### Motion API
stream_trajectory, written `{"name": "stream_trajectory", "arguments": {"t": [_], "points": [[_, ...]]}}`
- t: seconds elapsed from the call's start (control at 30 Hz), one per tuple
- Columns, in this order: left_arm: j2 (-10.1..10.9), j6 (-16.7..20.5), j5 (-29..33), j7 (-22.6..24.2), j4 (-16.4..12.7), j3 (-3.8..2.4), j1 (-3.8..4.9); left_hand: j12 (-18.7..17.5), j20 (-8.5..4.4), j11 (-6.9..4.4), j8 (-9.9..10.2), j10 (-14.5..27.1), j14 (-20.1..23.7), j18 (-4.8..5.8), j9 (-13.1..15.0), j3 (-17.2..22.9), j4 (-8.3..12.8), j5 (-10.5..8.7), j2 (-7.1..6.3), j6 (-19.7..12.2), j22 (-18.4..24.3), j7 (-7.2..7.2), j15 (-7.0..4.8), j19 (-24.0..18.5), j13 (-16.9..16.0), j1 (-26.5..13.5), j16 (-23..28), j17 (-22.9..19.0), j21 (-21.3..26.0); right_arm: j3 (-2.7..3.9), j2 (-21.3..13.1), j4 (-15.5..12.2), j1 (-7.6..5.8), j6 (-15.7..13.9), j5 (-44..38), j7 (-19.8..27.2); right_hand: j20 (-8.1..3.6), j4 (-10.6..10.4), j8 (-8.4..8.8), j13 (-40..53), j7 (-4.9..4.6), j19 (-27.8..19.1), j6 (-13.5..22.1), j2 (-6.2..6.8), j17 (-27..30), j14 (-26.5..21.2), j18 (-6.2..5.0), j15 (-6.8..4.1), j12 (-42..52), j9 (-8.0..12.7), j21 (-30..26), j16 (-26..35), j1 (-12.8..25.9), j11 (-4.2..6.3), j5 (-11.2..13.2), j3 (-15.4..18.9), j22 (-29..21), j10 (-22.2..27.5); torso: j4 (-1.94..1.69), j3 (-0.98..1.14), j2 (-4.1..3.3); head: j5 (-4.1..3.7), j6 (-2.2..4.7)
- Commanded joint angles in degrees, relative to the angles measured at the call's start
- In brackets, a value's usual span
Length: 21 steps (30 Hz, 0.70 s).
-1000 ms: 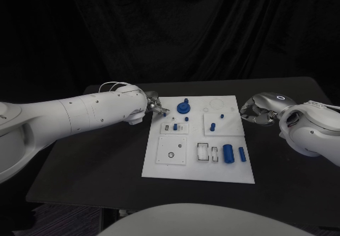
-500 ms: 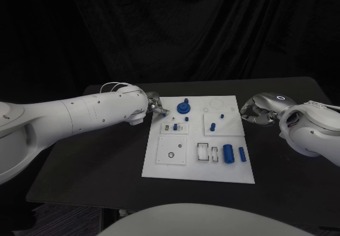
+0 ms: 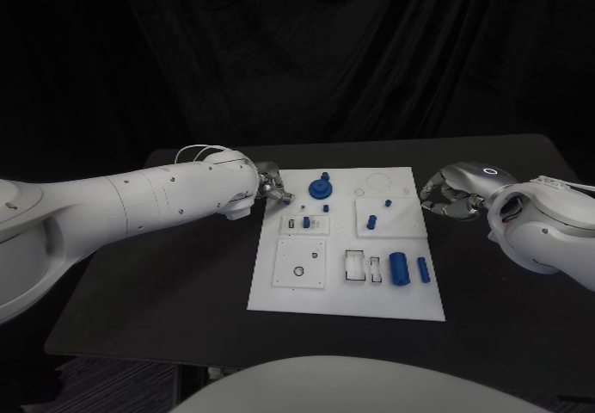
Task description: Assemble the parts on the task board
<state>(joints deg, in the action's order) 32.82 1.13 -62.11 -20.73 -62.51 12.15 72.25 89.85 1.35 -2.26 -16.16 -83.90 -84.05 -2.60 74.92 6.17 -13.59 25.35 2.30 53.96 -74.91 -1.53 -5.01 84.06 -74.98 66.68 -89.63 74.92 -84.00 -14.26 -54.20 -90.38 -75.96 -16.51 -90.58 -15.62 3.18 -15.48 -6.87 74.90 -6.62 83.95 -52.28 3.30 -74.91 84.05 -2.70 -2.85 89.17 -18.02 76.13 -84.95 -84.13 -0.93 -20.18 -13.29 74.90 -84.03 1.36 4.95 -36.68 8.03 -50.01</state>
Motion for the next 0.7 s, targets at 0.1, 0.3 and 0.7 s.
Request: {"name": "stream_trajectory", "arguments": {"t": [0.1, 0.3, 0.7], "points": [[0.03, -0.38, 0.08, 1.27, -0.2, -0.05, -0.15, 0.15, -0.08, -0.25, 0.72, -6.1, -5.95, 0.25, 1.19, 1.73, 0.36, 1.97, -0.5, 0.59, -9.01, 0.07, -0.22, 0.66, -15.02, 0.94, -0.37, 15.08, 0.31, 0.03, 0.08, 0.02, 0.14, 0.61, -0.36, -1.11, 0.5, -0.09, 0.34, 13.41, -0.08, 0.65, -0.07, -0.42, -10.69, 4.67, -0.53, 0.36, -0.27, 0.1, -0.18, 0.25, -0.06, -0.54, -0.35, -0.36, 10.73, -4.19, -0.02, 0.0, 0.03, 0.03, 0.01], [0.45, 1.04, 0.07, 2.2, -0.65, -0.05, -0.17, 0.15, -0.18, -0.38, 1.16, -6.1, -5.95, 0.27, 1.3, 4.41, 0.97, 4.1, -1.33, 0.93, -9.13, 0.2, -0.33, 0.71, -15.02, 1.57, -0.37, 15.08, 0.33, 0.03, -0.01, -0.03, 0.14, 0.68, -0.36, -1.18, 0.5, -0.09, 0.34, 13.41, -0.08, 0.65, -0.07, -0.42, -10.69, 4.67, -0.53, 0.36, -0.27, 0.1, -0.18, 0.25, -0.06, -0.54, -0.35, -0.36, 10.73, -4.19, -0.1, 0.01, 0.05, -0.02, 0.01], [3.66, 5.86, 0.07, 4.1, -5.5, -0.05, -0.16, 0.15, -0.26, -0.46, 1.34, -6.1, -5.95, 0.27, 1.38, 6.84, 1.47, 4.76, -2.3, 1.34, -9.22, 0.29, -0.41, 0.75, -15.02, 1.89, -0.37, 15.08, 0.36, 0.03, -0.37, -0.24, 0.14, 0.85, -0.36, -1.38, 0.5, -0.01, 0.35, 13.36, -0.08, 0.6, -0.09, -0.48, -10.65, 4.66, -0.56, 0.36, -0.3, 0.11, -0.33, 0.3, -0.16, -0.53, -0.42, -0.45, 10.69, -4.15, -0.08, -0.03, 0.02, 0.03, 0.01]]}}
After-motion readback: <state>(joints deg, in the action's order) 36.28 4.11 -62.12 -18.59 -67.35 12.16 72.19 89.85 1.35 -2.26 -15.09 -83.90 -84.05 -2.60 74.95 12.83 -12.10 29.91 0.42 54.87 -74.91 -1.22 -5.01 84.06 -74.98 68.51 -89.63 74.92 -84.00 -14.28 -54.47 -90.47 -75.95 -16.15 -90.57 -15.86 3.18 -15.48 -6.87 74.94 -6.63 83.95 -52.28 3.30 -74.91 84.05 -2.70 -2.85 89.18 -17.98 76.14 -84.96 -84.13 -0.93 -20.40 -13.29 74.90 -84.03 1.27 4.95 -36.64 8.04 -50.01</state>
